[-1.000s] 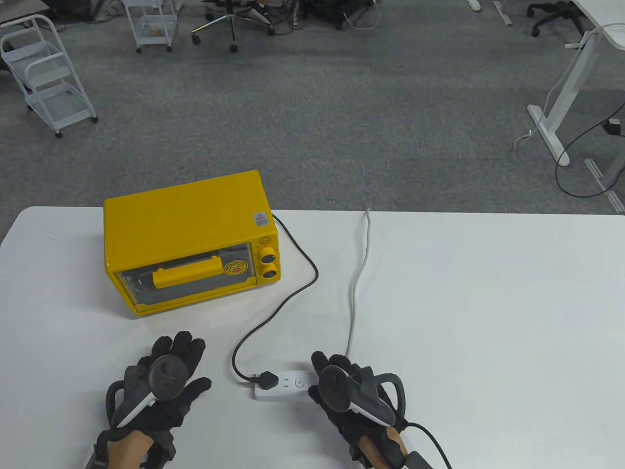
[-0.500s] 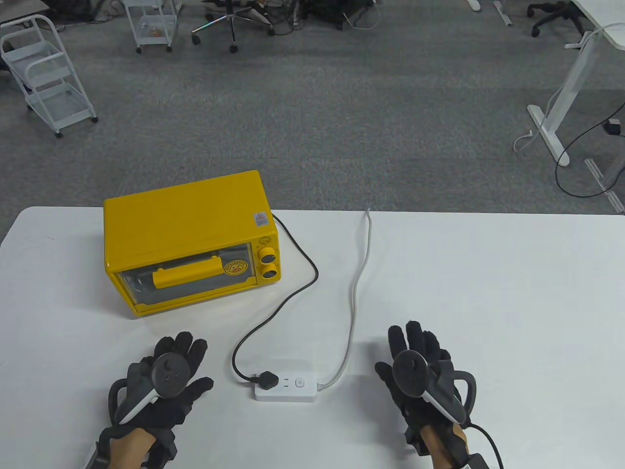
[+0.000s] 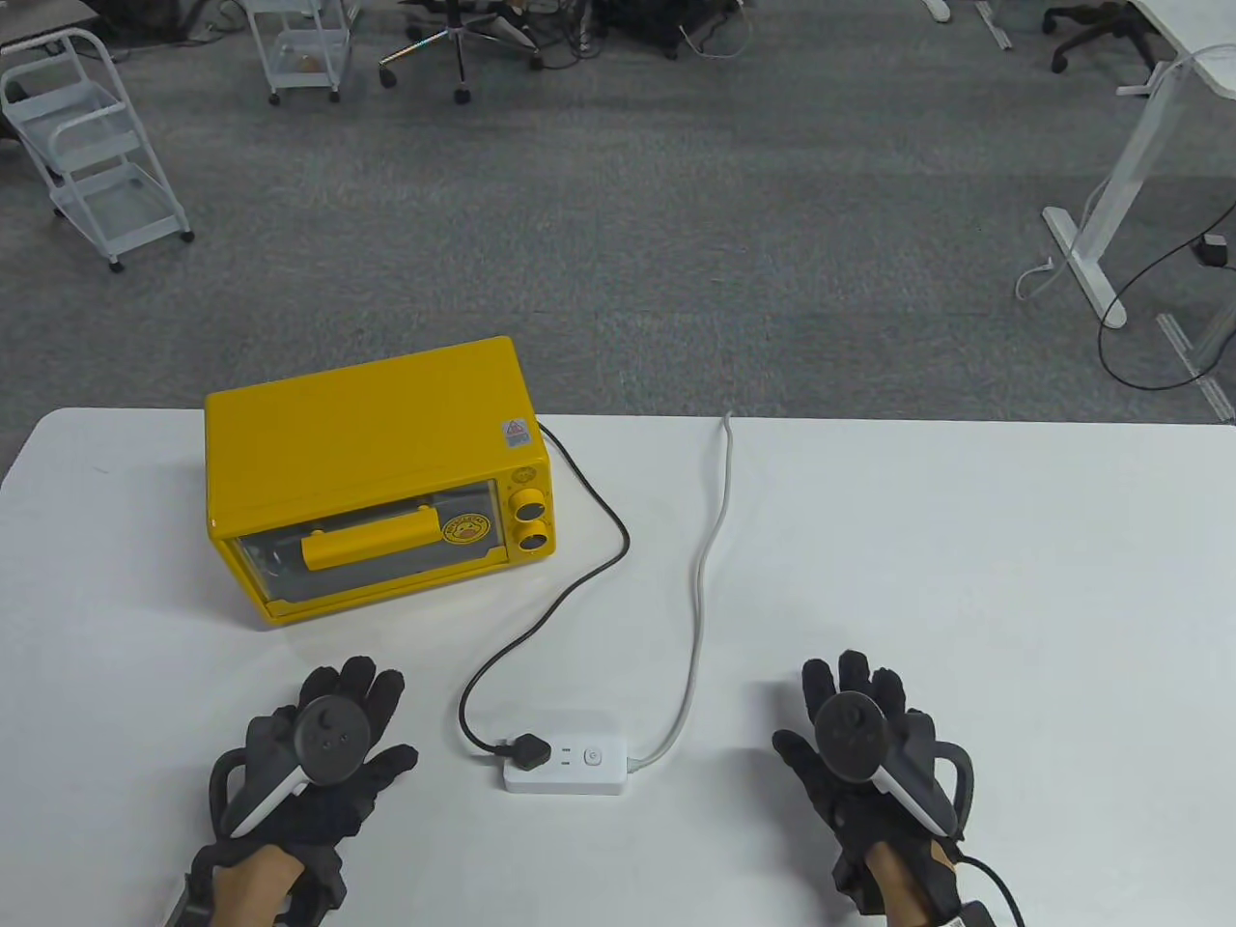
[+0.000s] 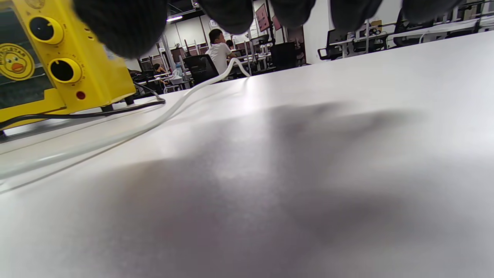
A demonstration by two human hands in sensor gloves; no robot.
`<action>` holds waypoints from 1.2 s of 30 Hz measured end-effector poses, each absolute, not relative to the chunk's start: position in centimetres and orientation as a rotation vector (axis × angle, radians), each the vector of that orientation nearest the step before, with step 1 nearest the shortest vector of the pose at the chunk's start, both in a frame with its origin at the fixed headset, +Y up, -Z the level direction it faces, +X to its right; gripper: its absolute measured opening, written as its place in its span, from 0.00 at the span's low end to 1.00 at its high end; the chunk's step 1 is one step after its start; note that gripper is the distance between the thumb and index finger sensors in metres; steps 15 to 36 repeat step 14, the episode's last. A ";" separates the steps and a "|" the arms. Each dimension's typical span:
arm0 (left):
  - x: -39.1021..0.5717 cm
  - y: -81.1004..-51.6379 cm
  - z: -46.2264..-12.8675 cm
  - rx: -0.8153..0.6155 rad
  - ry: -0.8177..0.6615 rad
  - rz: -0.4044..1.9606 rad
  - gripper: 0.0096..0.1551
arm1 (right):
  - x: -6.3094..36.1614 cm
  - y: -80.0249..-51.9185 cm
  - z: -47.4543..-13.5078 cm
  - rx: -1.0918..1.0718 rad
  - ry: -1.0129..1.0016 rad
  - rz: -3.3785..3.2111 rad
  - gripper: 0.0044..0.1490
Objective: Plug the oven into the power strip
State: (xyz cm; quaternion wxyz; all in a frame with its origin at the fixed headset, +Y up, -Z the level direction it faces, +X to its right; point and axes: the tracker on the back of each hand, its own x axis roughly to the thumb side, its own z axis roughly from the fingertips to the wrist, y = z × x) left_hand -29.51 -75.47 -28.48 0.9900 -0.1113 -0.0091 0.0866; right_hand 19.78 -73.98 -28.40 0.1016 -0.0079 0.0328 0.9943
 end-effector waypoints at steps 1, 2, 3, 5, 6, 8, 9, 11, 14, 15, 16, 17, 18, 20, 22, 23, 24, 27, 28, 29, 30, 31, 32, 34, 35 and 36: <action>-29.5 -75.5 -28.5 -0.224 -0.017 0.173 0.52 | 19.7 -73.9 -28.4 -0.019 0.090 2.939 0.52; -29.6 -75.5 -28.5 -0.225 -0.017 0.176 0.52 | 19.7 -73.8 -28.3 -0.017 0.084 2.938 0.52; -29.6 -75.5 -28.5 -0.224 -0.016 0.176 0.52 | 19.6 -73.8 -28.3 -0.014 0.084 2.935 0.52; -29.6 -75.4 -28.5 -0.224 -0.014 0.174 0.52 | 19.6 -73.7 -28.2 -0.007 0.090 2.932 0.52; -29.6 -75.4 -28.5 -0.222 -0.014 0.175 0.52 | 19.6 -73.8 -28.2 -0.007 0.091 2.930 0.52; -29.5 -75.5 -28.5 -0.223 -0.016 0.178 0.52 | 19.5 -73.8 -28.1 -0.007 0.101 2.928 0.52; -29.5 -75.6 -28.5 -0.227 -0.016 0.175 0.52 | 19.5 -73.9 -28.1 -0.006 0.107 2.925 0.52; -29.5 -75.7 -28.5 -0.234 -0.017 0.171 0.52 | 19.5 -73.8 -28.1 -0.006 0.113 2.924 0.52; -29.4 -75.7 -28.5 -0.234 -0.018 0.171 0.52 | 19.4 -73.8 -28.1 -0.004 0.115 2.923 0.52; -29.4 -75.7 -28.5 -0.234 -0.018 0.171 0.52 | 19.4 -73.8 -28.1 -0.004 0.115 2.923 0.52; -29.4 -75.7 -28.5 -0.234 -0.018 0.171 0.52 | 19.4 -73.8 -28.1 -0.004 0.115 2.923 0.52; -29.4 -75.7 -28.5 -0.234 -0.018 0.171 0.52 | 19.4 -73.8 -28.1 -0.004 0.115 2.923 0.52; -29.4 -75.7 -28.5 -0.234 -0.018 0.171 0.52 | 19.4 -73.8 -28.1 -0.004 0.115 2.923 0.52; -29.4 -75.7 -28.5 -0.234 -0.018 0.171 0.52 | 19.4 -73.8 -28.1 -0.004 0.115 2.923 0.52; -29.4 -75.7 -28.5 -0.234 -0.018 0.171 0.52 | 19.4 -73.8 -28.1 -0.004 0.115 2.923 0.52; -29.4 -75.7 -28.5 -0.234 -0.018 0.171 0.52 | 19.4 -73.8 -28.1 -0.004 0.115 2.923 0.52; -29.4 -75.7 -28.5 -0.234 -0.018 0.171 0.52 | 19.4 -73.8 -28.1 -0.004 0.115 2.923 0.52; -29.4 -75.7 -28.5 -0.234 -0.018 0.171 0.52 | 19.4 -73.8 -28.1 -0.004 0.115 2.923 0.52; -29.4 -75.7 -28.5 -0.234 -0.018 0.171 0.52 | 19.4 -73.8 -28.1 -0.004 0.115 2.923 0.52; -29.4 -75.7 -28.5 -0.234 -0.018 0.171 0.52 | 19.4 -73.8 -28.1 -0.004 0.115 2.923 0.52; -29.4 -75.7 -28.5 -0.234 -0.018 0.171 0.52 | 19.4 -73.8 -28.1 -0.004 0.115 2.923 0.52; -29.4 -75.7 -28.5 -0.234 -0.018 0.171 0.52 | 19.4 -73.8 -28.1 -0.004 0.115 2.923 0.52; -29.4 -75.7 -28.5 -0.234 -0.018 0.171 0.52 | 19.4 -73.8 -28.1 -0.004 0.115 2.923 0.52; -29.4 -75.7 -28.5 -0.234 -0.018 0.171 0.52 | 19.4 -73.8 -28.1 -0.004 0.115 2.923 0.52; -29.4 -75.7 -28.5 -0.234 -0.018 0.171 0.52 | 19.4 -73.8 -28.1 -0.004 0.115 2.923 0.52; -29.4 -75.7 -28.5 -0.234 -0.018 0.171 0.52 | 19.4 -73.8 -28.1 -0.004 0.115 2.923 0.52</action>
